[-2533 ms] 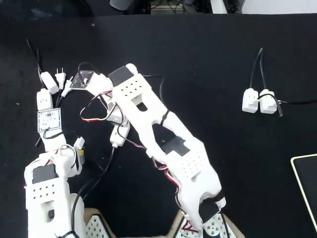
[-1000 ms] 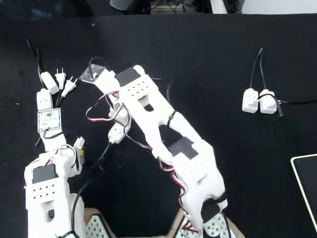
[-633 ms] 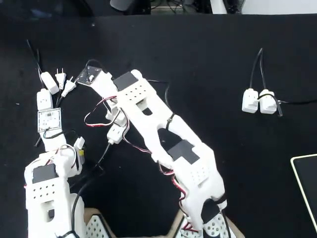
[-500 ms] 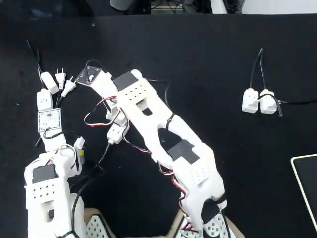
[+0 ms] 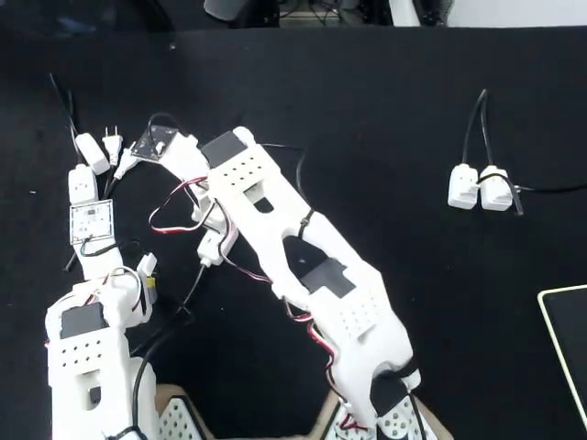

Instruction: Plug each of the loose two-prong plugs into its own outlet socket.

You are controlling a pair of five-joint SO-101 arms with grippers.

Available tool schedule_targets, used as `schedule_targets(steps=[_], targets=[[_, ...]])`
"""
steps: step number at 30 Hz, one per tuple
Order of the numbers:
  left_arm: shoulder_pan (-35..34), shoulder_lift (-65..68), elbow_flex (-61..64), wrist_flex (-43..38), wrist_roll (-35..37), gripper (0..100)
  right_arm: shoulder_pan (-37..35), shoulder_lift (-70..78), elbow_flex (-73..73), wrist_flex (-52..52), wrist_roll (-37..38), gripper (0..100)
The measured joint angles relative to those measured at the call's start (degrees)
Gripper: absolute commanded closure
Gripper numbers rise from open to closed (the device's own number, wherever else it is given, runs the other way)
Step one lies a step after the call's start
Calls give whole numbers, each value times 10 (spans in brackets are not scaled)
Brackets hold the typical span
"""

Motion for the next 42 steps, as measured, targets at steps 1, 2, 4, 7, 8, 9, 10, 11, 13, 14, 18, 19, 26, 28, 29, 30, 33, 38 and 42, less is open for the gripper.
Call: schedule_targets(steps=[1, 2, 4, 7, 8, 9, 10, 11, 13, 14, 18, 19, 26, 28, 29, 30, 33, 38, 42], targets=[[0, 0, 0, 0, 0, 805, 0, 0, 0, 5, 0, 988], [0, 0, 0, 0, 0, 805, 0, 0, 0, 11, -1, 988], [0, 0, 0, 0, 0, 805, 0, -2, -1, 23, -25, 988], [0, 0, 0, 0, 0, 805, 0, -22, 0, 55, -61, 988], [0, 0, 0, 0, 0, 805, 0, -28, 1, 64, -69, 988], [0, 0, 0, 0, 0, 805, -1, -28, 1, 70, -73, 988], [0, 0, 0, 0, 0, 805, -1, -34, 2, 74, -76, 988], [0, 0, 0, 0, 0, 805, -2, -37, 4, 74, -76, 988], [0, 0, 0, 0, 0, 805, -3, -38, 5, 74, -77, 988], [0, 0, 0, 0, 0, 805, -5, -38, 10, 74, -77, 988], [0, 0, 0, 0, 0, 805, -8, -57, 43, 68, -85, 988], [0, 0, 0, 0, 0, 805, -8, -67, 55, 66, -92, 988], [0, 0, 0, 0, 0, 805, 26, -174, 250, -22, -148, 988], [0, 0, 0, 0, 0, 805, 31, -197, 307, -58, -167, 988], [0, 0, 0, 0, 0, 805, 31, -206, 323, -73, -174, 988], [0, 0, 0, 0, 0, 805, 31, -212, 329, -86, -178, 988], [0, 0, 0, 0, 0, 805, 31, -214, 330, -124, -183, 988], [0, 0, 0, 0, 0, 802, 23, -214, 335, -163, -183, 988], [0, 0, 0, 3, 0, 801, 24, -217, 361, -171, -183, 988]])
